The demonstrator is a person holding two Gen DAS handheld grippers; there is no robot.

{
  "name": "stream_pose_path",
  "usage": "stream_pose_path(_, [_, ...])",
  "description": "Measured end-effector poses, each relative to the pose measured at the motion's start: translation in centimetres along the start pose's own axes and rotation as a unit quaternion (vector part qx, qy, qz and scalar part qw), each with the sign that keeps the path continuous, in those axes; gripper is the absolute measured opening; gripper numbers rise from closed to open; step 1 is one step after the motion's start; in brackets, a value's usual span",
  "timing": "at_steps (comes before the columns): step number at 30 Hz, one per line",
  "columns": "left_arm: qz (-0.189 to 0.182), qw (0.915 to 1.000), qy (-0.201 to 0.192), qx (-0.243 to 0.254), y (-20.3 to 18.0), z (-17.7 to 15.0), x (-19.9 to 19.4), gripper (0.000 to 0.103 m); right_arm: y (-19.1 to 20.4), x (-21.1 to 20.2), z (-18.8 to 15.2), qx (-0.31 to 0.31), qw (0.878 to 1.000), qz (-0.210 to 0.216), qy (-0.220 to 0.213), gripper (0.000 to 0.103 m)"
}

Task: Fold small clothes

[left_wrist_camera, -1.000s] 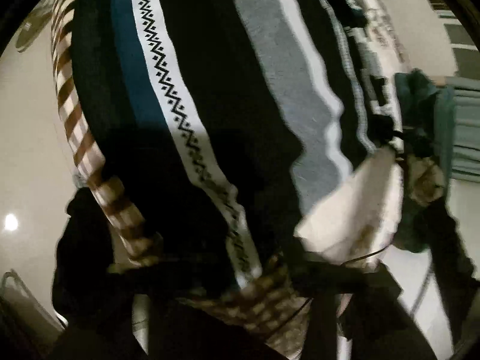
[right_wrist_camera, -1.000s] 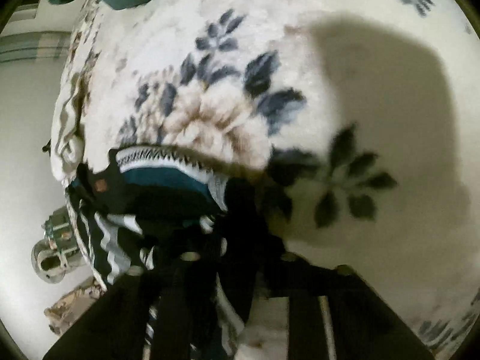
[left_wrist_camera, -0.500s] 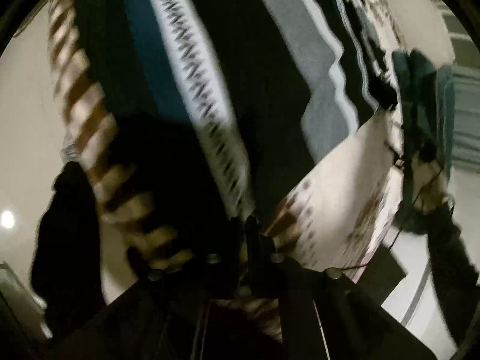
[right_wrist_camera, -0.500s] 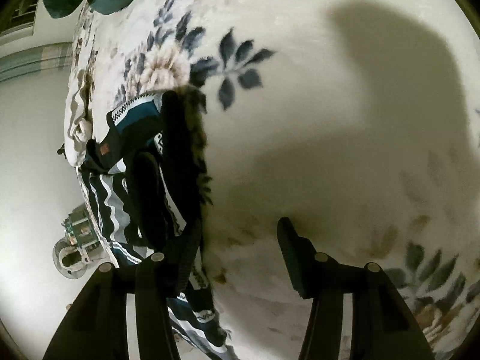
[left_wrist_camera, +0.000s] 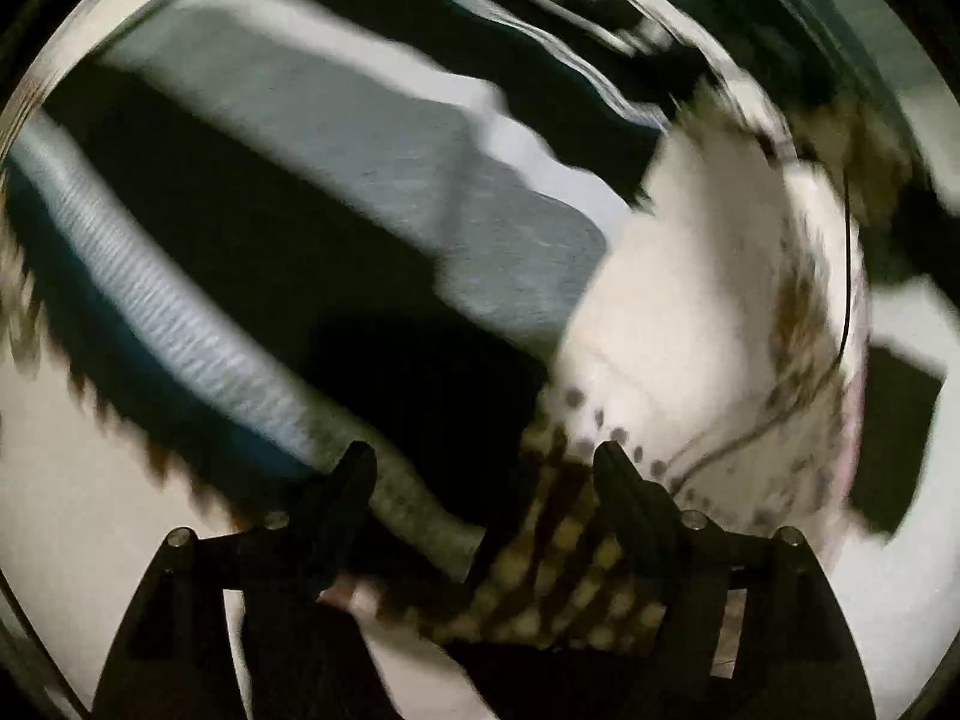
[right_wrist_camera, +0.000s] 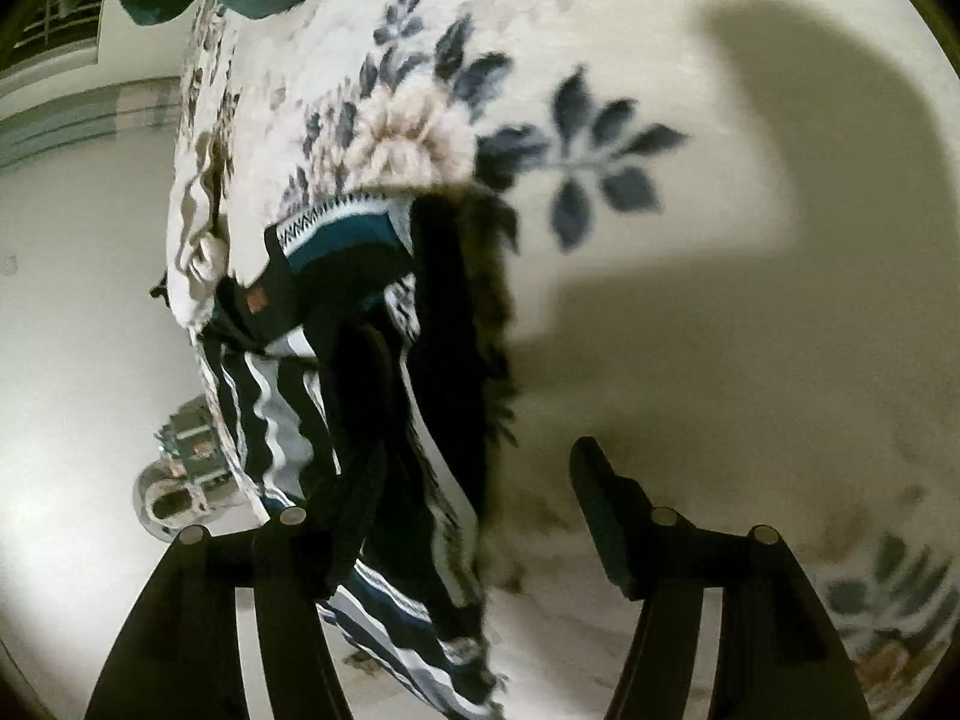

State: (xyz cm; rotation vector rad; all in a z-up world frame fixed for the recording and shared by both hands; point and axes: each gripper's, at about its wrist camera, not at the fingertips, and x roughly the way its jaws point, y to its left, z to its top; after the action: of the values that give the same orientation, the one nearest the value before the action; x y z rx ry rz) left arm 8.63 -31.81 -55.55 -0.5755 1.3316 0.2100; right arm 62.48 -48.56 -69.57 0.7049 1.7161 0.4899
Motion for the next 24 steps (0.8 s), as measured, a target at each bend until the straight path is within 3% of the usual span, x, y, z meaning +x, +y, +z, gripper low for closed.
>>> stream_pose_path(2, [0.035,0.9980,0.015,0.051,-1.7,0.3,2.6,0.072,0.3,0.9,0.8,0.005,1.000,0.005,-0.002,0.066])
stream_pose_path(4, [0.083,0.9919,0.018,0.095,-2.8,0.5,4.4,0.053,0.7,1.7,1.5,0.009,1.000,0.009,-0.003,0.066])
stream_pose_path(6, [0.106,0.9886,0.009,0.107,-2.4,0.8,4.6,0.018,0.9,2.4,2.0,0.016,1.000,0.009,-0.006,0.066])
stream_pose_path(8, [0.094,0.9898,0.000,0.107,-2.0,1.1,3.6,0.006,1.0,2.8,2.2,0.025,1.000,0.015,-0.013,0.060])
stream_pose_path(9, [0.094,0.9893,-0.008,0.111,-1.9,1.2,2.8,0.006,1.2,2.9,2.1,0.024,0.999,0.016,-0.016,0.031])
stream_pose_path(10, [0.090,0.9894,-0.012,0.113,-1.7,1.2,2.1,0.006,1.5,3.0,2.0,0.020,1.000,0.013,-0.014,0.009])
stream_pose_path(15, [0.060,0.9942,-0.036,0.081,0.1,2.7,-4.0,0.005,5.1,1.0,0.9,-0.007,0.999,0.000,-0.034,0.009])
stream_pose_path(19, [0.036,0.9962,-0.071,0.035,3.8,5.2,-10.1,0.005,10.6,-1.1,-0.2,-0.044,0.998,-0.019,-0.043,0.009])
stream_pose_path(24, [-0.012,0.9942,-0.102,-0.032,8.8,9.1,-13.8,0.005,19.5,-1.2,-1.4,-0.082,0.994,-0.050,-0.054,0.008])
